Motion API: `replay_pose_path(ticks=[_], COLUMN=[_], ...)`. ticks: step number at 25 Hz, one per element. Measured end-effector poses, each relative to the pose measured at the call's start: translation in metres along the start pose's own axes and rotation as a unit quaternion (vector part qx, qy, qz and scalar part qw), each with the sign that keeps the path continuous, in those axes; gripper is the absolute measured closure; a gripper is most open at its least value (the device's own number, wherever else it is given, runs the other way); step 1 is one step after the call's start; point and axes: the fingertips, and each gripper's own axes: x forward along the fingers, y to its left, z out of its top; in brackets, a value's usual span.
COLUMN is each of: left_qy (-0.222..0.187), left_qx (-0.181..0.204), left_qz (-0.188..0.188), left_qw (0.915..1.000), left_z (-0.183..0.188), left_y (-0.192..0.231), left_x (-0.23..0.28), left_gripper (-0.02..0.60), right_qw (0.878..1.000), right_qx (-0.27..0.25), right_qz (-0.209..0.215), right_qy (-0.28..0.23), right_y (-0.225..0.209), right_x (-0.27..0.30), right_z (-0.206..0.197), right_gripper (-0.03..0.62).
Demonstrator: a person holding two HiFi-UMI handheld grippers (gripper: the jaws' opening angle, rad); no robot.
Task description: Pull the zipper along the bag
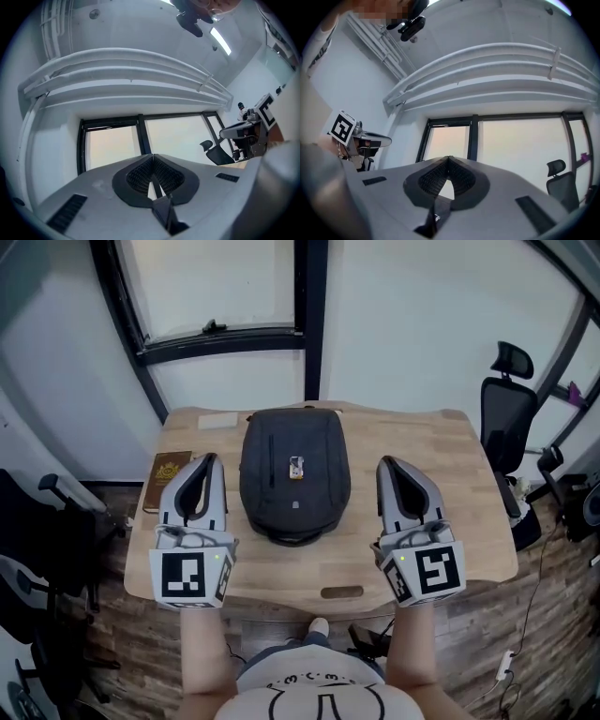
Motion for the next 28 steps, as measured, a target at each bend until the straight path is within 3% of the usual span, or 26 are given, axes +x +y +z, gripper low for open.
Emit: replay_pose_path(ticks=[11,28], left_qy=[-0.006,-0.026], left_qx=[0.010,0.020], left_qz=[0.003,-0.003], left_qw=[0.9999,0.9994], left_z=[0.004,0.019], left_y=[0.007,0.001], left_x=[-0.029,-0.035], left_gripper=[0.565,0.565], right_qw=[1.000,0.999], right_qx=[-0.015,-0.045], right_qz=[-0.007,-0.022], right_qy=[-0.012,-0.012], right_y=[0.030,0.033], right_x=[-0.016,-0.023], right_z=[0.026,0.038], right_gripper=[0.542,0.543])
